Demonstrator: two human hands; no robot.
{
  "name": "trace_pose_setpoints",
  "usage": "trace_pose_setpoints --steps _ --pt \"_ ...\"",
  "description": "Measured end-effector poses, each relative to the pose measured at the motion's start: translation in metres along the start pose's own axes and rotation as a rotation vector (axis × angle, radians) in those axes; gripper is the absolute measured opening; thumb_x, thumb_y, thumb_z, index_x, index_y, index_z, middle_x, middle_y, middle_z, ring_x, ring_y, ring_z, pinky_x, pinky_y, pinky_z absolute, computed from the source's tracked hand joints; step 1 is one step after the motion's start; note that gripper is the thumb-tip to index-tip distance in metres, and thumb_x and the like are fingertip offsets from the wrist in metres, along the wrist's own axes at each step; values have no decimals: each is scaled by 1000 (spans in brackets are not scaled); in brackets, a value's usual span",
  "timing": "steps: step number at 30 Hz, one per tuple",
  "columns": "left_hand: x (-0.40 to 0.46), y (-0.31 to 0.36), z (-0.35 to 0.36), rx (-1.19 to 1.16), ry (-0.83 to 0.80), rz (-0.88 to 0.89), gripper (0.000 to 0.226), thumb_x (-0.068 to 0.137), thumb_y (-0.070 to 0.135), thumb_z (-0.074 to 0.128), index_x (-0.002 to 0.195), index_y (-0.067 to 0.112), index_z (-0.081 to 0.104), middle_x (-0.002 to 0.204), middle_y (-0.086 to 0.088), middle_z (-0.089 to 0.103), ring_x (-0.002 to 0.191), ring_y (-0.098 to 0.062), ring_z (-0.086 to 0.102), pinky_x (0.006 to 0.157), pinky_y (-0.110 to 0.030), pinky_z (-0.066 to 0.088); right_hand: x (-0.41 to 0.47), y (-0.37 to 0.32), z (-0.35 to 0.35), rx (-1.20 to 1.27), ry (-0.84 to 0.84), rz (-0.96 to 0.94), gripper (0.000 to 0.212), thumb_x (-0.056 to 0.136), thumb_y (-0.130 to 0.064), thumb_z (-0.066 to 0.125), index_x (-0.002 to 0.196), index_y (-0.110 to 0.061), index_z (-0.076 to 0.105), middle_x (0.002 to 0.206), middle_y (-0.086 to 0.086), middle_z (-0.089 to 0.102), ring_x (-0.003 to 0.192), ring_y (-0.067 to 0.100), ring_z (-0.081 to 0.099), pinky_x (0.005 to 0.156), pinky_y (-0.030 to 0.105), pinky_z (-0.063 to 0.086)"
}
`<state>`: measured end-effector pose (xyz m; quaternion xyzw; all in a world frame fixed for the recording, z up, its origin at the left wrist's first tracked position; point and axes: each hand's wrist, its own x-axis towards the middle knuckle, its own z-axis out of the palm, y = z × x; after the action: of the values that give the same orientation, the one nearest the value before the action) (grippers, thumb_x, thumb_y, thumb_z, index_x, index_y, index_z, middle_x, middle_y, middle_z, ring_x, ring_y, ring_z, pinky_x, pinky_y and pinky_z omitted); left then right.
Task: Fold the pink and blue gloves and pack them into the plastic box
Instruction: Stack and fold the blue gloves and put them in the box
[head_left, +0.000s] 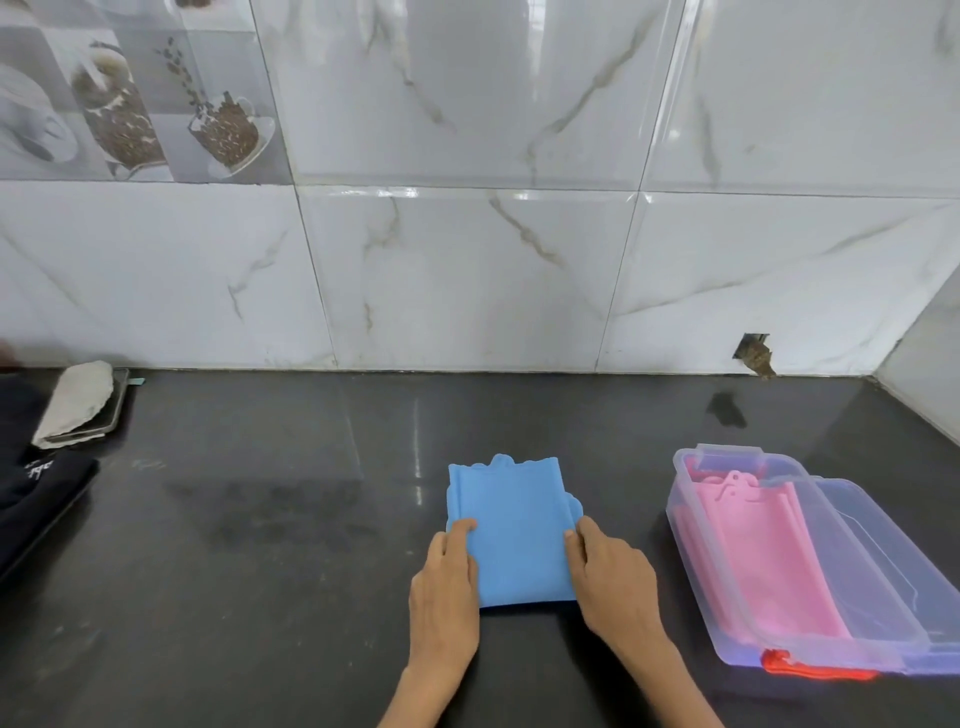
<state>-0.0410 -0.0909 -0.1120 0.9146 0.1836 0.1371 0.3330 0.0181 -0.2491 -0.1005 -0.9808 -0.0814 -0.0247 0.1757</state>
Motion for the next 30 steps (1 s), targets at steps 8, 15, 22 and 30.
trace_pose_setpoints --steps 8,15,22,30 --pt "-5 8 -3 -77 121 -100 18 98 36 41 87 22 41 75 8 50 64 -11 47 58 -23 33 -3 -11 10 -50 116 86 27 100 -39 21 82 -23 33 62 -5 53 55 18 47 54 29 35" --pt "6 10 1 149 94 -75 14 101 26 30 91 18 34 57 9 33 44 -7 29 46 -21 24 5 -21 11 -148 95 166 48 101 -40 19 57 -21 29 58 -6 45 54 14 45 47 26 26" --pt "3 25 -1 298 166 -181 21 64 11 73 66 8 52 55 -3 44 35 -18 39 34 -21 31 5 -25 14 -100 57 358 53 92 -60 28 103 -12 46 95 1 55 75 15 58 61 25 43" --pt "34 29 -5 53 -128 -444 55 96 47 32 122 1 47 127 -15 52 117 -31 50 95 -40 41 24 -36 12 353 -180 189 49 91 -59 39 76 -14 53 81 1 60 73 17 58 64 28 42"
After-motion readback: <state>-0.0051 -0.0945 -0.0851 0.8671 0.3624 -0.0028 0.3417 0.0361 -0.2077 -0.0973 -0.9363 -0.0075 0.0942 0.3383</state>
